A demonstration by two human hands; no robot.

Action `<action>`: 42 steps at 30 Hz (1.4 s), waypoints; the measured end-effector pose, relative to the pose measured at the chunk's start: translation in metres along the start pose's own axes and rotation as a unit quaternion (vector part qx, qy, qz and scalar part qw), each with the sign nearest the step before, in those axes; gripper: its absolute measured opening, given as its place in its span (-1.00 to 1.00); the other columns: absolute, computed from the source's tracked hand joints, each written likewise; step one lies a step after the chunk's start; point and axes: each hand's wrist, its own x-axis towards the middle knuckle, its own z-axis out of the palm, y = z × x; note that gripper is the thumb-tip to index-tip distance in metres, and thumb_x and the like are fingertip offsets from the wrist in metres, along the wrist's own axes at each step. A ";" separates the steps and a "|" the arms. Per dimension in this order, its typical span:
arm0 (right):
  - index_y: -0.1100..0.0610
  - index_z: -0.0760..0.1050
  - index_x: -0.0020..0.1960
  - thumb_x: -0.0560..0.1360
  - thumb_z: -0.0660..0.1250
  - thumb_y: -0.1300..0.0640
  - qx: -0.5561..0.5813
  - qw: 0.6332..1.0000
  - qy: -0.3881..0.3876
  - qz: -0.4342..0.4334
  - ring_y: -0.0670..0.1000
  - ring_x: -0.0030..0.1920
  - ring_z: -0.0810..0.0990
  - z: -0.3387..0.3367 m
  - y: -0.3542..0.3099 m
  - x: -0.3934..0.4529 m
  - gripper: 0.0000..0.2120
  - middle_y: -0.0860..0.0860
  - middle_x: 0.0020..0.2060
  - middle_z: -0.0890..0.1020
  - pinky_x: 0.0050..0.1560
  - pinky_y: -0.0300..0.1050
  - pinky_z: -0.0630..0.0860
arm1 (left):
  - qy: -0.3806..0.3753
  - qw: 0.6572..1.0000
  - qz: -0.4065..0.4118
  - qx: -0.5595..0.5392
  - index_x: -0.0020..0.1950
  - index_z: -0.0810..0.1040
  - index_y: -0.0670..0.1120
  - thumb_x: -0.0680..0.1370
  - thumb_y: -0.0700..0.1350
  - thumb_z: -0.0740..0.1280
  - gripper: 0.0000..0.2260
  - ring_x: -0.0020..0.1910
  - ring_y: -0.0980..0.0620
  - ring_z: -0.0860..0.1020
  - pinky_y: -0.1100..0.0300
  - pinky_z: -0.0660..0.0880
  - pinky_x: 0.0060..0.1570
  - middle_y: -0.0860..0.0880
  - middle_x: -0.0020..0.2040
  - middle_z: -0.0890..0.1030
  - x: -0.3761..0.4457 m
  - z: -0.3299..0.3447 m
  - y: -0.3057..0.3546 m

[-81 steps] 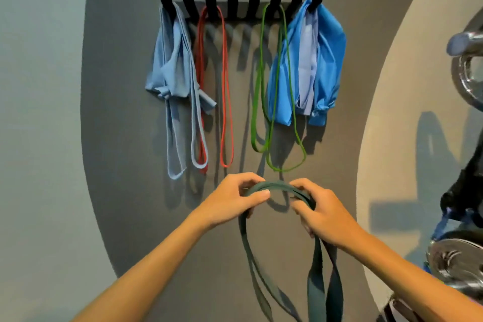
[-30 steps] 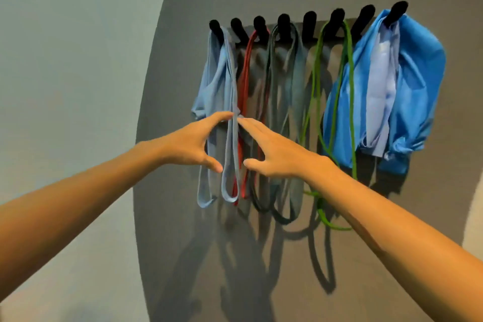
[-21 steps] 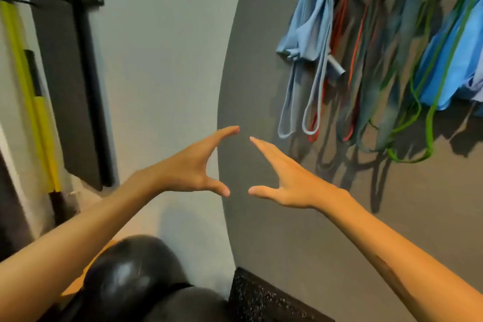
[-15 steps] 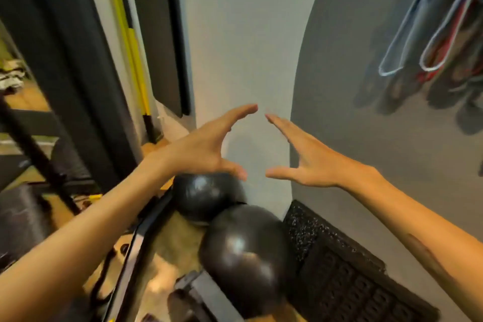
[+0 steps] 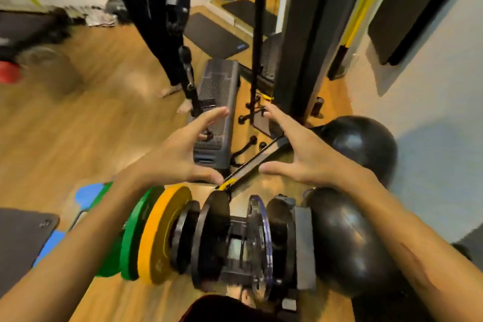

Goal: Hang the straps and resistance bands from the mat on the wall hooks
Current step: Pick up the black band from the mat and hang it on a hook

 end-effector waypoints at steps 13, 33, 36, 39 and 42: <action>-0.10 -0.18 0.58 0.34 0.50 -0.17 -0.005 0.938 -0.246 -0.244 -0.37 0.40 0.02 0.137 -0.120 0.106 0.08 -0.13 0.56 0.10 0.19 -0.64 0.02 | 0.329 0.909 -0.255 0.027 0.53 0.16 0.11 0.27 0.19 0.54 -0.08 0.48 0.23 0.22 0.05 0.36 0.37 0.21 0.50 0.26 -0.246 -0.025 -0.014; 0.00 0.52 0.23 0.51 0.41 0.08 0.124 0.857 -0.238 -0.440 -0.20 0.06 0.56 0.405 -0.350 0.168 -0.70 -0.16 0.01 0.62 0.11 -0.28 0.48 | 0.600 0.683 -0.407 0.093 0.34 0.42 0.00 0.37 -0.09 0.51 -0.43 0.25 0.19 0.48 0.25 0.52 0.04 0.11 0.27 0.51 -0.542 -0.062 -0.058; 0.09 0.63 0.00 0.51 0.33 0.06 0.141 0.856 -0.175 -0.465 -0.06 -0.08 0.62 0.457 -0.385 0.183 -0.85 -0.13 -0.12 0.66 -0.02 -0.21 0.50 | 0.667 0.593 -0.429 0.137 0.04 0.55 -0.05 0.43 -0.36 0.43 -0.71 -0.13 0.22 0.56 0.37 0.48 -0.25 0.07 -0.11 0.59 -0.585 -0.070 -0.084; 0.04 0.53 0.22 0.49 0.36 -0.02 0.131 0.843 -0.266 -0.449 -0.15 0.19 0.53 0.500 -0.427 0.200 -0.67 -0.17 0.15 0.58 0.18 -0.35 0.39 | 0.695 0.551 -0.449 0.110 0.07 0.57 -0.05 0.45 -0.22 0.42 -0.78 -0.08 0.13 0.59 0.09 0.53 -0.07 0.09 -0.09 0.61 -0.625 -0.075 -0.105; 0.02 0.24 0.50 0.47 0.42 -0.07 0.073 0.800 -0.360 -0.474 -0.16 0.46 0.26 0.548 -0.459 0.218 -0.32 -0.12 0.44 0.34 0.42 -0.19 0.26 | 0.627 0.596 -0.499 0.052 0.44 0.29 0.10 0.41 0.02 0.48 -0.35 0.34 0.20 0.41 0.14 0.37 0.26 0.20 0.31 0.48 -0.657 -0.081 -0.125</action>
